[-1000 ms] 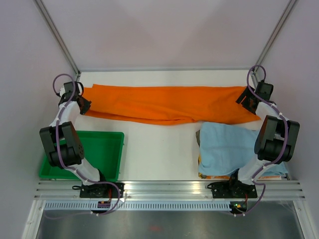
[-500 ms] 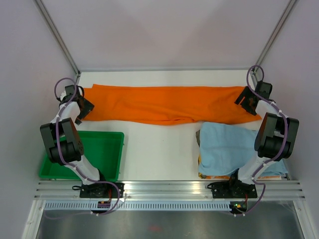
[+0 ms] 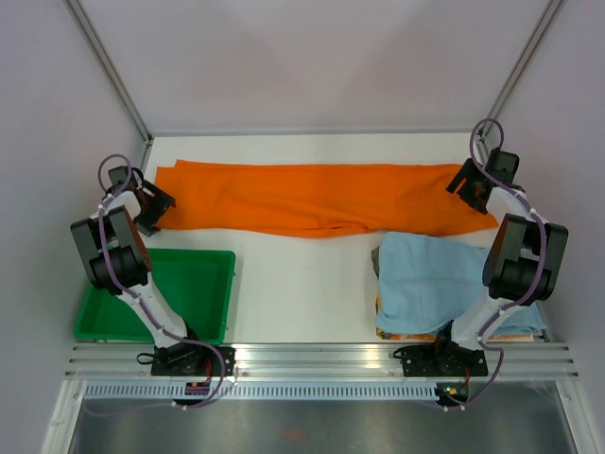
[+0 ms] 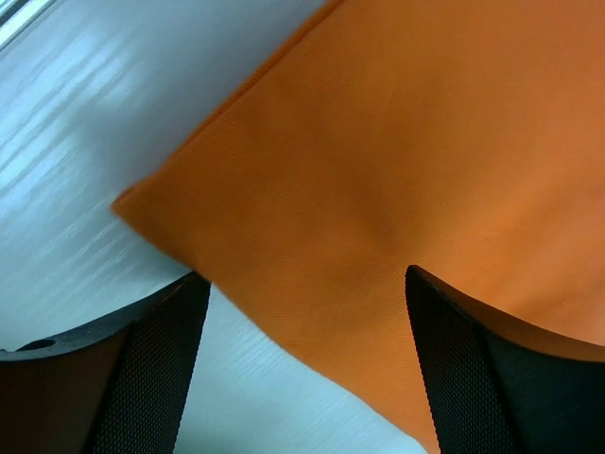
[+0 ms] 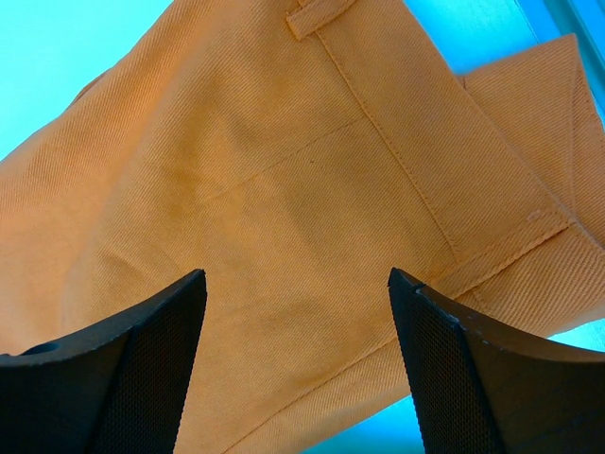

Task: Fold and stack the trousers
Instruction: Fold the trousers

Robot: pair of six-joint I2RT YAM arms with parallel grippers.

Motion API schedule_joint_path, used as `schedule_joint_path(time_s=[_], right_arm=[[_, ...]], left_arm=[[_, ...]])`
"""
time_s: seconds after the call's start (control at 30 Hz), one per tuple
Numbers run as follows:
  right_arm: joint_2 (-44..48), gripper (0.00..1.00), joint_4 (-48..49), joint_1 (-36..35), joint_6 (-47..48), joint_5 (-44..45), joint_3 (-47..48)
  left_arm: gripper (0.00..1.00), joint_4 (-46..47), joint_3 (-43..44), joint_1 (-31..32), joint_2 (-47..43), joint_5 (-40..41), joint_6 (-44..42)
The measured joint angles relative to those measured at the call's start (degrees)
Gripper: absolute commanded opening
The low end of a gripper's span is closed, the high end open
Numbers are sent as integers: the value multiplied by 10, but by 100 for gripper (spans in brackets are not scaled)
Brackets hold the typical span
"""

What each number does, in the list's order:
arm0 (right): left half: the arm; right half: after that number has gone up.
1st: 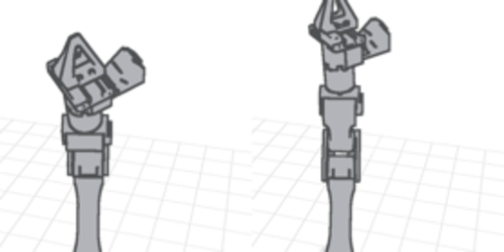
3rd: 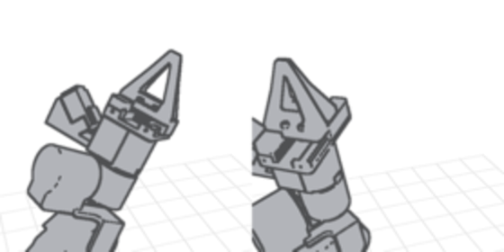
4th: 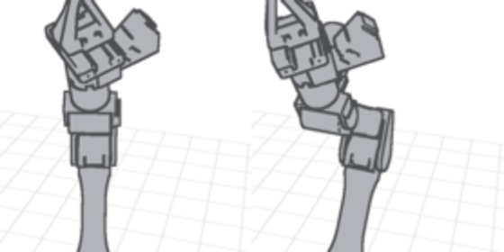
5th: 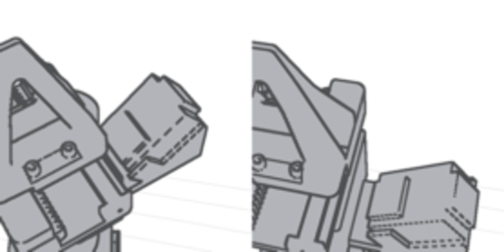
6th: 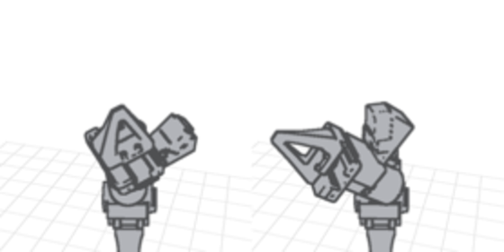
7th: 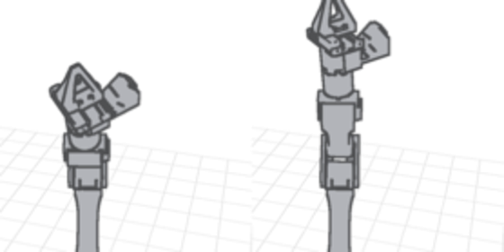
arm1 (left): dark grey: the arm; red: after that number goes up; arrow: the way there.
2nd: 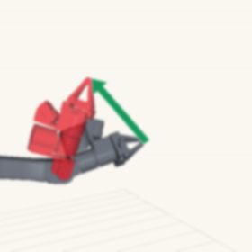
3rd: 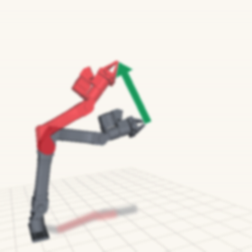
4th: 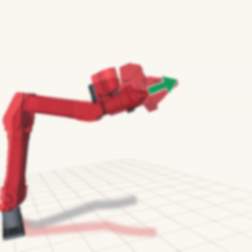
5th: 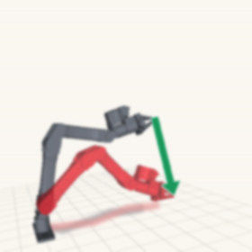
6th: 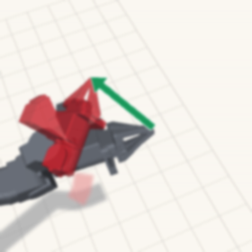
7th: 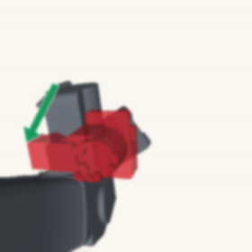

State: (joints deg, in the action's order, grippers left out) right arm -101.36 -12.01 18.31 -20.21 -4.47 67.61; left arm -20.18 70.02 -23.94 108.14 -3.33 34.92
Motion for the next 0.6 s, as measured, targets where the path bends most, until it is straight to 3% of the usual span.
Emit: schedule_joint_path(time_s=[0.37,0.6], right_arm=[[0,84,-1,0,0,-1,0],[-1,84,-4,0,1,-1,0]], left_arm=[[100,-11,126,1,29,-26,-139],[100,-46,214,1,28,-31,-244]])
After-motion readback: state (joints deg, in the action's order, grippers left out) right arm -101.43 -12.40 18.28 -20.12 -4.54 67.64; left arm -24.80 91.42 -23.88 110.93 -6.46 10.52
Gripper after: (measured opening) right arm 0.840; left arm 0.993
